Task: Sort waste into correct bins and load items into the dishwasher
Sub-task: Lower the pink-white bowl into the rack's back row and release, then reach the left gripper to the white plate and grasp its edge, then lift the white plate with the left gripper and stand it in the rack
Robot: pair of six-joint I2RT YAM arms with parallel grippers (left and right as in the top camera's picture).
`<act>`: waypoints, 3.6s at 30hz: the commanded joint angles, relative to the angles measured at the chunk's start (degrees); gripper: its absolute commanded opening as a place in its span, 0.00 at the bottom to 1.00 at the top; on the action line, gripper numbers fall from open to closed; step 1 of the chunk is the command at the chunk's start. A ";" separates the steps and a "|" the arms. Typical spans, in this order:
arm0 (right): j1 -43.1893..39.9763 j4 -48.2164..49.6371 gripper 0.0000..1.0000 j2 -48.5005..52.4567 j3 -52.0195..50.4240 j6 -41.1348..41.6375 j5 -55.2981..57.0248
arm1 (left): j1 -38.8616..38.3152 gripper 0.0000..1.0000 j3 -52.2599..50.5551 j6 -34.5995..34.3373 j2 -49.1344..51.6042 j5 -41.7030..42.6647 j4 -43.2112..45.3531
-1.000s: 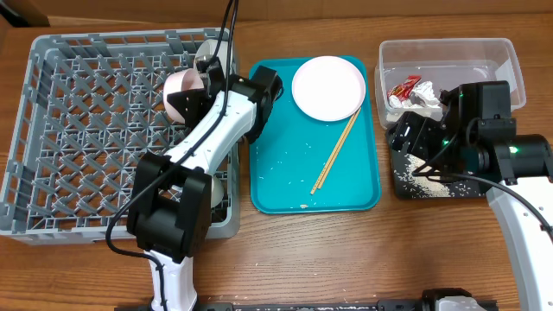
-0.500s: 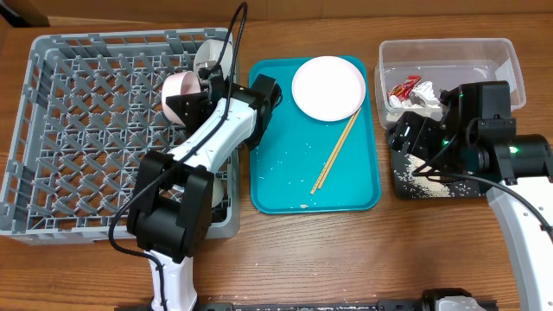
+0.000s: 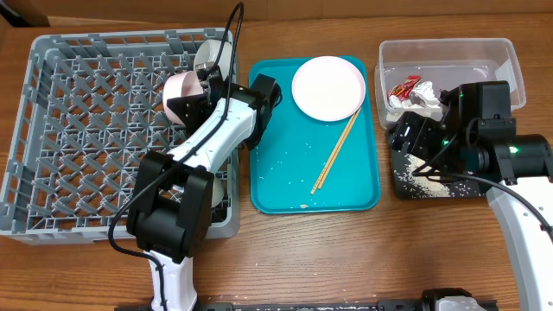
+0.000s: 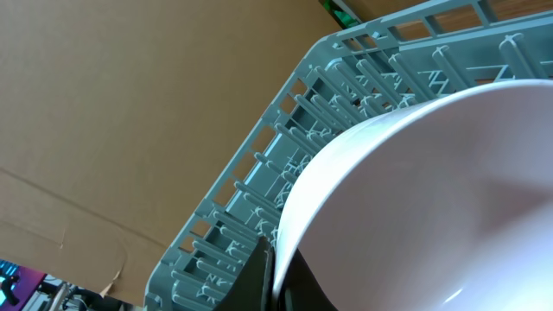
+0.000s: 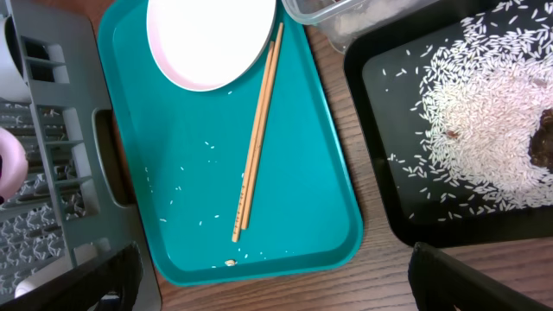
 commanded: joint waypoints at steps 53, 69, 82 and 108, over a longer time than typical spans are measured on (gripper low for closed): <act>-0.11 0.31 1.00 -0.15 0.79 -0.11 0.55 | -8.68 1.00 30.56 25.99 0.09 77.50 6.88; -0.11 0.28 1.00 -0.15 0.79 -0.11 0.55 | -9.84 0.70 24.33 -11.52 16.41 71.56 17.94; -0.11 0.31 1.00 -0.15 0.79 -0.11 0.52 | -9.92 0.41 24.26 -11.28 18.56 70.62 17.97; -0.11 0.31 1.00 -0.15 0.79 -0.11 0.55 | -8.68 0.04 37.42 17.59 7.08 38.97 4.02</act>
